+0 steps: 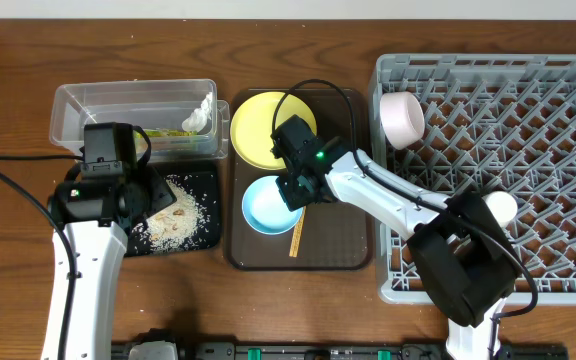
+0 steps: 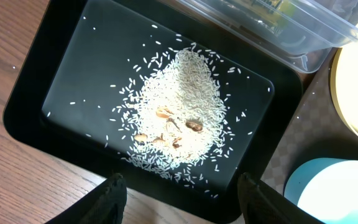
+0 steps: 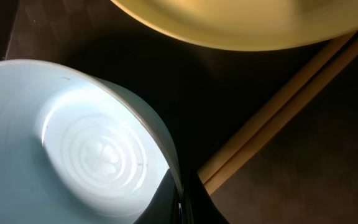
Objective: Sort waste into correct bins and load items into the dishwasher rack
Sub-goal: 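Carry the light-blue bowl right and set it in the rack's back row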
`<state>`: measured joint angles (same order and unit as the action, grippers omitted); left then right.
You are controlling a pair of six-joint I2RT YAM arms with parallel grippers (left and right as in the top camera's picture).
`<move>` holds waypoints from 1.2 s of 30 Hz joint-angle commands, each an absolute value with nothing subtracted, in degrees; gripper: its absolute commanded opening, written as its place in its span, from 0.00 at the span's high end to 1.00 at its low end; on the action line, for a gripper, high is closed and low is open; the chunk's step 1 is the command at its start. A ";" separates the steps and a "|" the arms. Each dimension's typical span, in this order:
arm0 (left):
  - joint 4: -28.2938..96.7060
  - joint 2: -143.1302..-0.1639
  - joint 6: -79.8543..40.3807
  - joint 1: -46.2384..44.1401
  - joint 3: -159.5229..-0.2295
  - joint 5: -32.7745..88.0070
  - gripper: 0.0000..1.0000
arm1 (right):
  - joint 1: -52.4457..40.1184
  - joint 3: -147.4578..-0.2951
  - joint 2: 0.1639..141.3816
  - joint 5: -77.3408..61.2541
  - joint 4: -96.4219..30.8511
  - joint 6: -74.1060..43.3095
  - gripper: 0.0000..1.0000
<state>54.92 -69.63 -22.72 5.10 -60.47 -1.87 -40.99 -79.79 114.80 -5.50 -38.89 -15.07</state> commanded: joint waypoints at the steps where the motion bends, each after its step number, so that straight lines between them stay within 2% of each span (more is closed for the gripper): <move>1: 55.05 -69.23 -23.27 5.34 -60.88 -1.93 0.40 | -40.97 -80.47 114.39 -4.51 -38.70 -15.79 0.99; 7: 55.05 -69.23 -23.24 5.34 -60.88 -1.93 0.39 | -37.71 -84.36 108.64 -3.31 -40.66 -13.63 0.99; 17: 55.00 -69.23 -23.24 5.34 -60.88 -1.93 0.39 | -23.66 -85.60 95.85 12.56 -41.06 -4.32 0.99; 24: 54.76 -69.23 -23.24 5.34 -60.88 -1.93 0.39 | -11.40 -85.58 93.84 32.36 -32.42 10.22 0.99; 31: 54.72 -69.23 -23.27 5.34 -60.88 -1.93 0.39 | -4.95 -85.56 96.01 53.32 -21.06 21.71 0.99; 36: 54.61 -69.23 -23.27 5.34 -60.88 -1.93 0.39 | -1.67 -85.54 99.53 54.65 -19.20 25.82 0.99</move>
<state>54.54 -69.63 -22.72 5.10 -60.47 -1.69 -3.20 -84.82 96.57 48.93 -19.31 20.78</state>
